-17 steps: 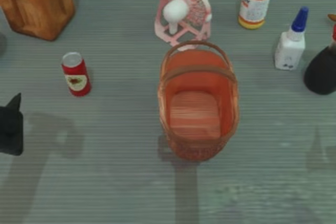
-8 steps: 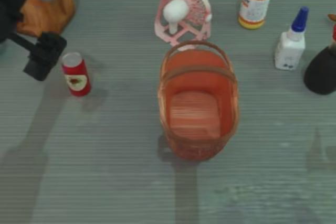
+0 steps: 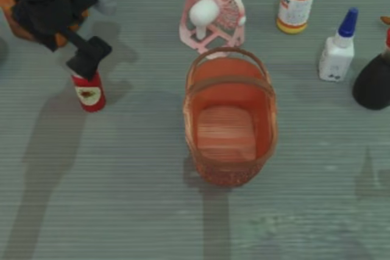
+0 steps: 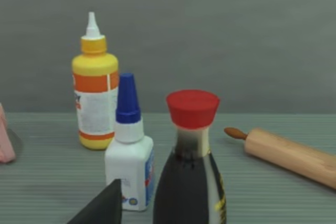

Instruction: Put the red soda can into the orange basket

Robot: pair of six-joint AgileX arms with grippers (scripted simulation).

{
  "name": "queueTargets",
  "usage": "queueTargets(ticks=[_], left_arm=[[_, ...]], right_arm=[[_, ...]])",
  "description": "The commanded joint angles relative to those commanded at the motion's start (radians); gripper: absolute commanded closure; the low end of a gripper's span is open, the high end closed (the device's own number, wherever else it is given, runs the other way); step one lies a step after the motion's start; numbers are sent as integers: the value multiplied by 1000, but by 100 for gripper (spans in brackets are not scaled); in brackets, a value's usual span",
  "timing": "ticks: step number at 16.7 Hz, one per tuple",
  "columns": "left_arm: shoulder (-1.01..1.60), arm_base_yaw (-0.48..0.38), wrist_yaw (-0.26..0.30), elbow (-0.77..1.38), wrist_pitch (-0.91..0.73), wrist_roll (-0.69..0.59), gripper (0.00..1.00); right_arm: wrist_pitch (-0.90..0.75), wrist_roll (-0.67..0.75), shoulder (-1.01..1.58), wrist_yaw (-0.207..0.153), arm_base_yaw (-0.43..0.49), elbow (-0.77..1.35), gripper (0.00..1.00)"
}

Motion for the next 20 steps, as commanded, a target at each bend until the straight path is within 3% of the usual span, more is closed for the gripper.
queueTargets(ticks=[4, 11, 20], left_arm=[[156, 2, -11, 146, -57, 41, 0], [168, 3, -12, 152, -56, 44, 0], [191, 3, -12, -1, 120, 46, 0]], right_arm=[[0, 0, 0, 0, 0, 0, 0], [0, 0, 0, 0, 0, 0, 0], [0, 0, 0, 0, 0, 0, 0]])
